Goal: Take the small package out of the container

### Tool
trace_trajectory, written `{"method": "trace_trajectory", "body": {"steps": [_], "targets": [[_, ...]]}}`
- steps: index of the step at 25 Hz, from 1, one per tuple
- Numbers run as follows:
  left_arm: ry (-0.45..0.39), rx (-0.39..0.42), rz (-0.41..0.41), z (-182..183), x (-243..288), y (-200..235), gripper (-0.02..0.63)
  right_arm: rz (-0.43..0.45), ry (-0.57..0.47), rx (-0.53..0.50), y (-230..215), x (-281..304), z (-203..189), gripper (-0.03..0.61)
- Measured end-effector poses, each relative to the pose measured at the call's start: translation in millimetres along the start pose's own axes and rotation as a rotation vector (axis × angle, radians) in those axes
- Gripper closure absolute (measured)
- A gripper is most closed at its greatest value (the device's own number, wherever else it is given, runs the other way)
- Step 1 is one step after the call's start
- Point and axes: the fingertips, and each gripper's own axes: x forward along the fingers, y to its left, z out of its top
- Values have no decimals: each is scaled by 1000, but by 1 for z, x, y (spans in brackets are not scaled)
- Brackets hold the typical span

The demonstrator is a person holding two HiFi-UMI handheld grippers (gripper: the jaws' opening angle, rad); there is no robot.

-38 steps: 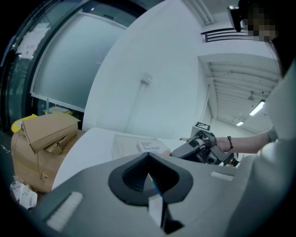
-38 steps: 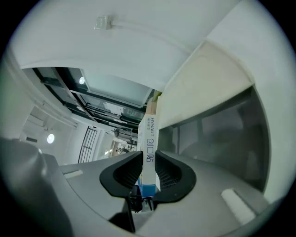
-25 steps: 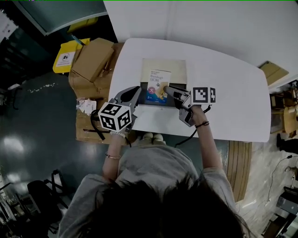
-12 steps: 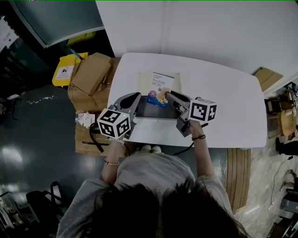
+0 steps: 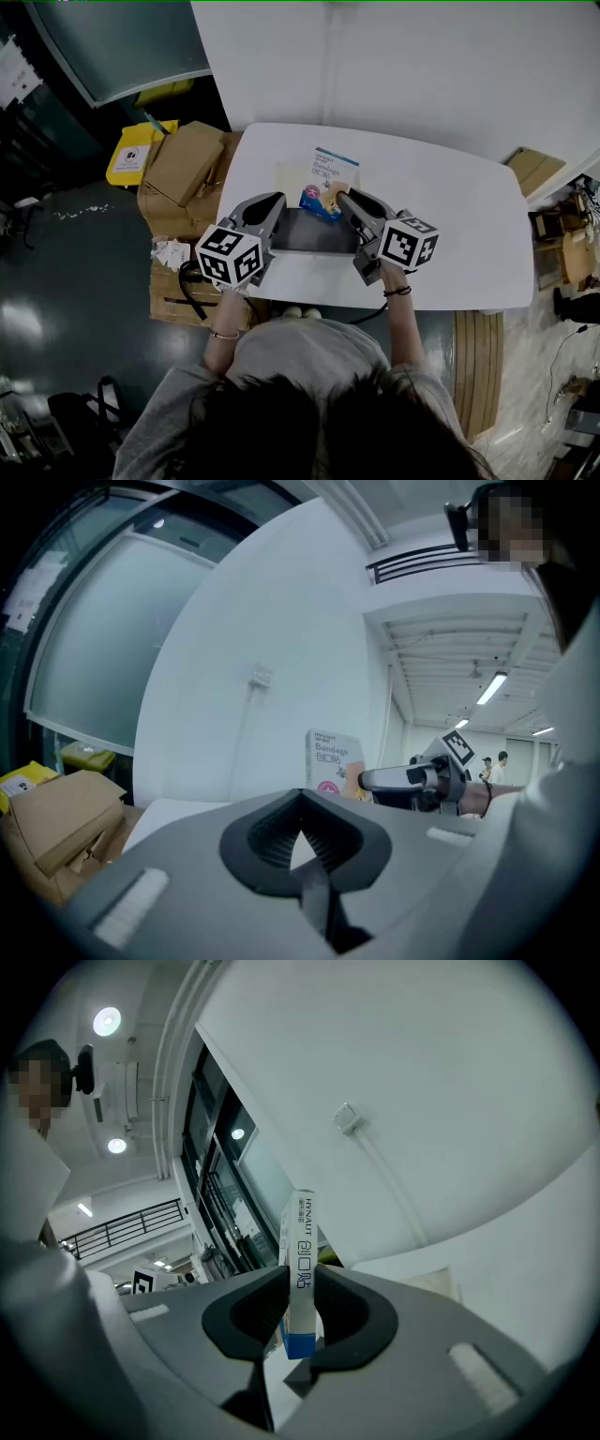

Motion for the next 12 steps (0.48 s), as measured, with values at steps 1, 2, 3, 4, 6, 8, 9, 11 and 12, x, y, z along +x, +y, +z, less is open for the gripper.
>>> {"method": "trace_trajectory", "body": {"steps": [1, 2, 3, 4, 6, 8, 9, 11, 12], "targets": [[-4, 3, -1, 2, 0, 0, 621, -1, -10, -13, 1, -1, 3, 476], [-8, 7, -2, 4, 0, -1, 621, -3, -19, -26, 2, -2, 6, 476], [-13, 11, -2, 7, 0, -1, 621, -5, -28, -40, 2, -3, 8, 476], [-17, 14, -3, 9, 1, -1, 621, -7, -36, -53, 3, -4, 11, 476], [-26, 21, -3, 13, 1, -2, 621, -9, -52, -76, 5, -6, 16, 476], [-34, 29, -5, 17, 0, -3, 621, -12, -65, -94, 7, -8, 21, 476], [-38, 32, -6, 19, 0, -3, 621, -12, -72, -101, 9, -9, 23, 476], [-45, 40, -7, 23, -1, -5, 621, -13, -87, -118, 11, -12, 29, 476], [-50, 44, -7, 25, -1, -5, 621, -14, -94, -128, 13, -13, 31, 476]]}}
